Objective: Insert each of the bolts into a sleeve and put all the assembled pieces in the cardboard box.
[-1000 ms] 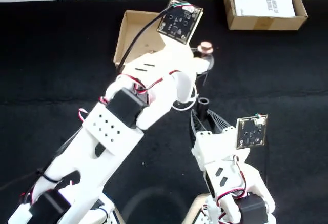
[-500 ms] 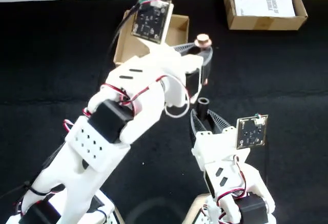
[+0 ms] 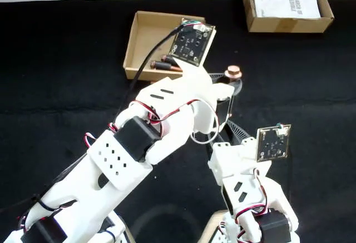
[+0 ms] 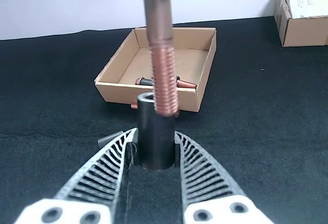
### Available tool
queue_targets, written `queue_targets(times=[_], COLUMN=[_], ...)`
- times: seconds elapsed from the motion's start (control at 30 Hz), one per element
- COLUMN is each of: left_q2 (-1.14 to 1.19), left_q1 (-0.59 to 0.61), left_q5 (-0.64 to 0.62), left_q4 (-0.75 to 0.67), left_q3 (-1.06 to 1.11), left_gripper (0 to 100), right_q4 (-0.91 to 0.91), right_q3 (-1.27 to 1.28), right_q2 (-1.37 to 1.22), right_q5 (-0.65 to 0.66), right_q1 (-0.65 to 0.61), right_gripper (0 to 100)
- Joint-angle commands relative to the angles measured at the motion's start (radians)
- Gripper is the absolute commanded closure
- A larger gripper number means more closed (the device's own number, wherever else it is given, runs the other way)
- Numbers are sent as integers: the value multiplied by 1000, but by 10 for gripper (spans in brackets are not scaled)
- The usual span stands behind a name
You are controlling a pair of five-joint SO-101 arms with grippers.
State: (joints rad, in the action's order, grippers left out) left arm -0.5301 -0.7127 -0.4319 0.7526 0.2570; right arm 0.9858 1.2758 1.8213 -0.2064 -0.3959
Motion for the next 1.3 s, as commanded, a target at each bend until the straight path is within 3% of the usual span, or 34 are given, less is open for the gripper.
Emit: queue_targets(times=[0.0,0.23,1.27], left_q2=[-25,-31,-35], left_q1=[-5,64,28], left_q5=[0,46,68], left_q4=[-35,-169,-110], left_q3=[-5,-13,88], left_gripper=[992,992,992], right_q4=[-13,-13,-16], right_q3=[-48,-48,-47], right_q2=[10,10,10], right_q5=[-6,-6,-5], right_q1=[1,1,2], right_gripper=[991,991,991])
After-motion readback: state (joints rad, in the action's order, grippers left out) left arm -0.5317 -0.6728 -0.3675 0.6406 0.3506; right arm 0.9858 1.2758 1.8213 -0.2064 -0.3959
